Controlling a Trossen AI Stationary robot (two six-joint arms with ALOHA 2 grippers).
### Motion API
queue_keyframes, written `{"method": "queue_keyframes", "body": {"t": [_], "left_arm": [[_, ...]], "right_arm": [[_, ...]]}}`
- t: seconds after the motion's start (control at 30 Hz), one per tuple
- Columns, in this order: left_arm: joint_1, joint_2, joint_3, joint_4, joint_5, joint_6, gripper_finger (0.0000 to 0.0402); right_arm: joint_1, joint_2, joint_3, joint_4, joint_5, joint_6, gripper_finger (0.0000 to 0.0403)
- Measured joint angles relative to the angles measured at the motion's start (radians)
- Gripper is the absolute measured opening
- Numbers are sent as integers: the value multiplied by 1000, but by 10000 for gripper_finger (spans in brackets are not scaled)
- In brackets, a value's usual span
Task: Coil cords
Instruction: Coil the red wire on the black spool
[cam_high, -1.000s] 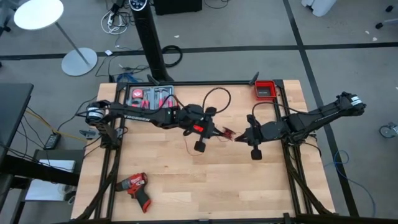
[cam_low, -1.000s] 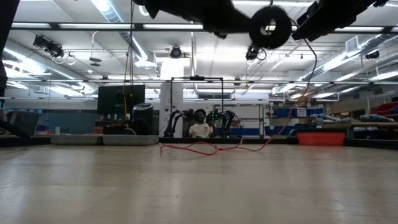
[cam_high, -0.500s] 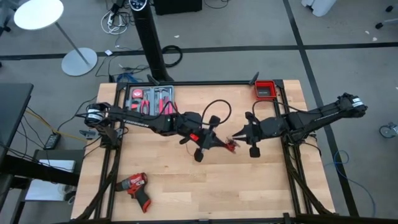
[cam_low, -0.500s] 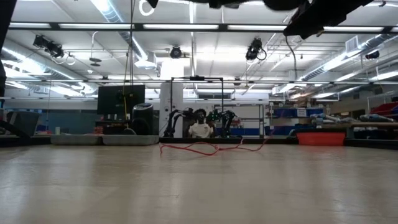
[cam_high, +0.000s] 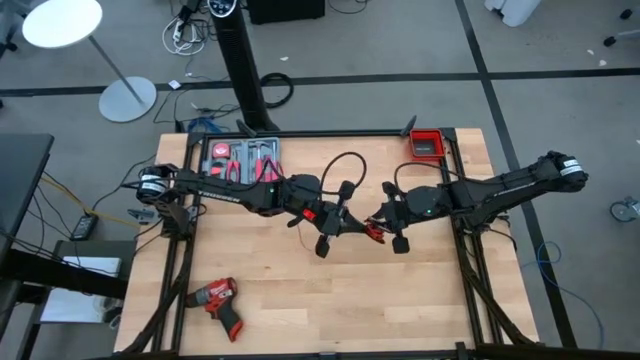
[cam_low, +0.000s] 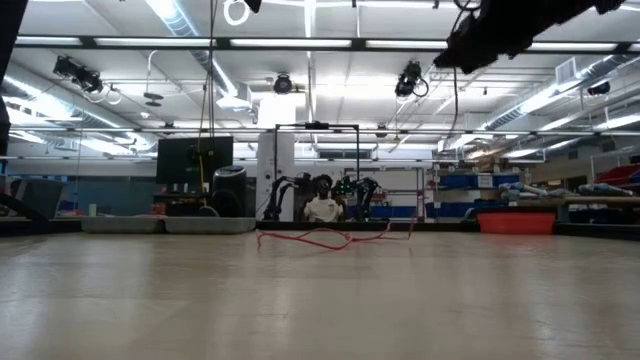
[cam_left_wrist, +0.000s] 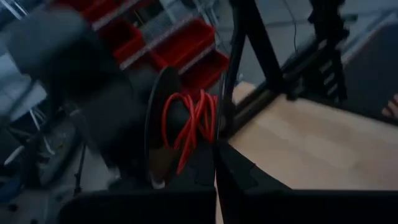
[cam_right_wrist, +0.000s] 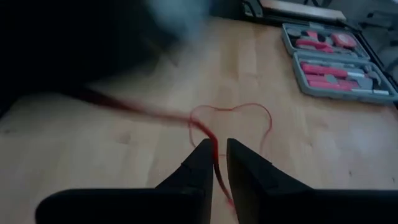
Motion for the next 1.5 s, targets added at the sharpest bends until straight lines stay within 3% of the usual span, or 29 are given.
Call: {"method": "queue_keyframes", "body": {"t": [0.3, 0.53, 0.83, 1.37, 1.5], "left_arm": [[-35, 0, 0, 35, 59, -96, 0], [-80, 0, -4, 60, 81, -124, 0], [-92, 0, -4, 79, 92, -144, 0], [-92, 0, -4, 106, 20, -141, 0], [-92, 0, -4, 154, 4, -115, 0]], "right_arm": [[-50, -11, -64, 14, 3, 10, 35], [-57, -12, -87, 91, -151, 31, 25], [-41, -11, -105, 107, -157, 98, 33], [-32, -70, -109, 37, -234, 137, 36], [-27, -51, -156, 98, -236, 138, 34]]}}
